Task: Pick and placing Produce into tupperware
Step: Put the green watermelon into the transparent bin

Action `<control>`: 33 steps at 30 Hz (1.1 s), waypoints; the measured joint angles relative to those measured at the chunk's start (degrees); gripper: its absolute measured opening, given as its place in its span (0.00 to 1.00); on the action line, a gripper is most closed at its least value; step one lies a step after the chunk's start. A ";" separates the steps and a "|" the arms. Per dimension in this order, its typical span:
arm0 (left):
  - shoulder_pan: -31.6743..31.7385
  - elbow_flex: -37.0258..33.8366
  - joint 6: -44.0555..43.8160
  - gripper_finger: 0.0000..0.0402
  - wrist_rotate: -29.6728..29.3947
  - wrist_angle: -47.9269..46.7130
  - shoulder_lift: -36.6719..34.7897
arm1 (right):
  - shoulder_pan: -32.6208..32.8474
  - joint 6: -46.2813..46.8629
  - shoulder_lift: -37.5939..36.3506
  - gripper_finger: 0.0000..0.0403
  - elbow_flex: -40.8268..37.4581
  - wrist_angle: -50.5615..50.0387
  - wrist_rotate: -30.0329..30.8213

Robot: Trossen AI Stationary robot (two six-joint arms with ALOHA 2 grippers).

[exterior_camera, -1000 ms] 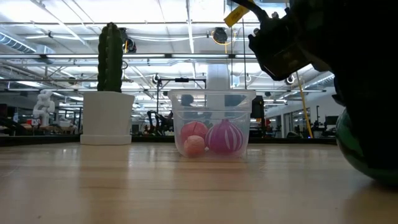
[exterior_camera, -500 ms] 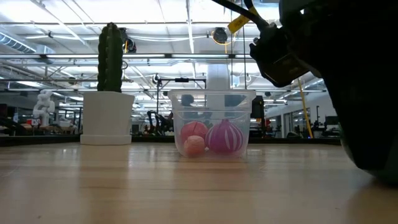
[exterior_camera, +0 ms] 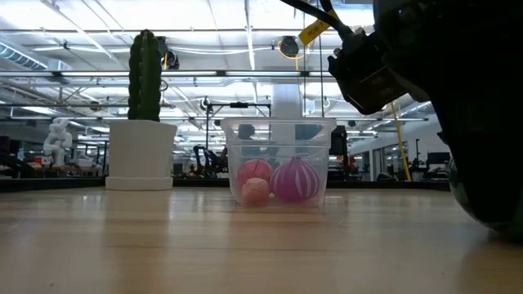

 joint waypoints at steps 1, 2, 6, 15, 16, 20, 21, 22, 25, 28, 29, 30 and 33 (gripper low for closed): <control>0.00 0.00 0.00 0.63 -0.02 0.00 0.00 | 0.00 0.00 0.02 0.99 -0.01 0.00 0.00; -0.01 0.00 0.00 0.63 -0.02 0.00 0.00 | -0.09 -0.01 0.02 0.99 -0.02 0.02 0.00; 0.00 0.00 0.00 0.63 -0.04 0.00 0.00 | -0.37 0.00 0.02 0.99 -0.02 0.15 -0.27; 0.00 0.00 -0.02 0.63 -0.50 -0.02 0.00 | -1.05 0.24 0.02 0.99 -0.07 0.33 -0.65; 0.00 0.00 -0.02 0.63 -0.50 -0.02 0.00 | -1.05 0.28 0.02 0.99 -0.07 0.34 -0.48; -0.01 0.00 -0.04 0.63 -0.49 -0.02 0.00 | -1.05 0.17 0.02 0.99 -0.07 0.34 -0.45; -0.01 0.00 -0.04 0.63 -0.50 0.00 0.00 | -1.05 0.18 0.02 0.99 -0.07 0.33 -0.39; -0.01 0.00 -0.07 0.63 -0.50 0.00 0.00 | -1.05 0.22 0.02 0.99 -0.07 0.33 -0.40; -0.02 0.00 -0.07 0.63 -0.50 0.00 0.00 | -1.05 0.34 0.02 0.99 -0.07 0.35 -0.33; 0.00 0.00 -0.07 0.63 -0.50 -0.02 0.00 | -1.05 0.15 0.02 0.99 -0.07 0.35 -0.31; -0.02 0.00 -0.09 0.63 -0.50 -0.02 0.00 | -1.05 0.14 0.02 0.99 -0.07 0.36 -0.31; -0.02 0.00 -0.09 0.63 -0.50 0.00 0.00 | -1.05 -0.05 0.02 0.99 -0.07 0.35 -0.31; -0.01 0.00 -0.09 0.63 -0.49 -0.02 0.00 | -1.05 -0.76 0.02 0.99 -0.07 0.37 -0.29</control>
